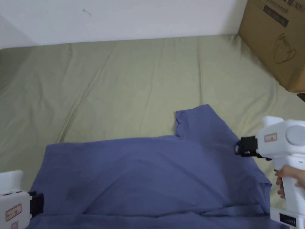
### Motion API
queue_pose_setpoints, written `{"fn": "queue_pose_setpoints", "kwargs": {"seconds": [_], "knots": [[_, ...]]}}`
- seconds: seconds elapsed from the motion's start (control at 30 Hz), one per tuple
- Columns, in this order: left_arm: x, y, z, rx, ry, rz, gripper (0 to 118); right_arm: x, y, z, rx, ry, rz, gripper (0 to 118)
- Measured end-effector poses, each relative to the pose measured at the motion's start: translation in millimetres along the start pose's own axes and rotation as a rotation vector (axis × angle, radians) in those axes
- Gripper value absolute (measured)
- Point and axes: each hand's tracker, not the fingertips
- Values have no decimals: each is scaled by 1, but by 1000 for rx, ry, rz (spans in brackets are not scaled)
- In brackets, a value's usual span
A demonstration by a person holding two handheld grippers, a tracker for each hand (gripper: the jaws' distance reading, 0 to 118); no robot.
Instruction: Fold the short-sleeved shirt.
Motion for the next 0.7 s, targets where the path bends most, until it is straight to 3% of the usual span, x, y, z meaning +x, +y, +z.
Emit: {"fn": "queue_pose_setpoints", "kwargs": {"seconds": [0.17, 0.27, 0.33, 0.37, 0.4, 0.43, 0.6, 0.7], "knots": [[4, 14, -22, -25, 5, -7, 0, 1, 55, -67, -75, -42, -5, 96], [6, 16, -35, -51, 25, -12, 0, -3, 59, -90, -119, -60, 15, 76], [5, 17, -40, -64, 21, -5, 0, -9, 52, -97, -129, -112, 95, 72], [4, 17, -42, -67, 17, -8, 0, -10, 51, -92, -113, -95, 109, 58], [5, 17, -44, -72, 17, -9, 0, -10, 53, -89, -111, -95, 115, 35], [5, 18, -45, -75, 22, -12, 0, -13, 53, -83, -115, -81, 111, 4], [1, 28, -51, -58, 15, 1, 0, -19, 51, -76, -110, -60, 141, 2], [-7, 47, -61, -32, 3, 19, 4, -16, 54, -73, -98, -43, 90, 2]]}}
